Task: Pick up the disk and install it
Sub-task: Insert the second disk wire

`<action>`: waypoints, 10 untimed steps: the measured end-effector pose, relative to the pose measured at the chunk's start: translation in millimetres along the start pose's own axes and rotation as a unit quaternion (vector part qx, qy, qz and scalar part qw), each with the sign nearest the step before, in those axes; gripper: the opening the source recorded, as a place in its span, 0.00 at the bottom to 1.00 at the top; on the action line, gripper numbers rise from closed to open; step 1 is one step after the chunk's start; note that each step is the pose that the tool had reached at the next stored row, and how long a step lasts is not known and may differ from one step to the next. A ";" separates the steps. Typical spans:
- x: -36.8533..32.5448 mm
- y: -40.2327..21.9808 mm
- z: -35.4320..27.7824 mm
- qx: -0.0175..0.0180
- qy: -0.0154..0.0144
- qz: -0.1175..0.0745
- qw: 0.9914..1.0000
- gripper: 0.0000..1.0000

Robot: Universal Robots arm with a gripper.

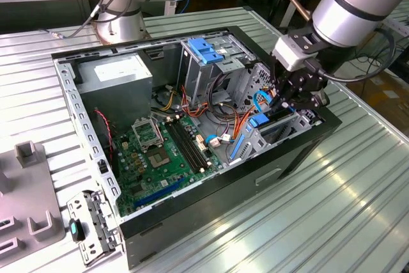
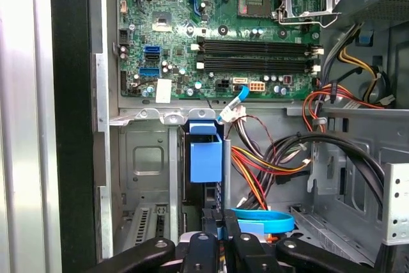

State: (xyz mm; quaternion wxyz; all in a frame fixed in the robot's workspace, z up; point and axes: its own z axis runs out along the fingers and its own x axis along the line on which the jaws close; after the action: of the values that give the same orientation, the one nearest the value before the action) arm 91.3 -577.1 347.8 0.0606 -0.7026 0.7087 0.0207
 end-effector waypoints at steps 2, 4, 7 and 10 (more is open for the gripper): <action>0.2 0.0 0.4 0.000 0.000 0.000 1.000 0.16; 0.5 0.1 1.2 0.000 -0.001 0.000 1.000 0.16; 0.7 0.1 2.5 0.000 -0.003 0.000 1.000 0.16; 1.2 0.2 4.6 0.000 -0.004 0.000 1.000 0.16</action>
State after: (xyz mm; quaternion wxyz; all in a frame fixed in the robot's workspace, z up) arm 91.3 -577.8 343.0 0.0632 -0.7024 0.7086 0.0234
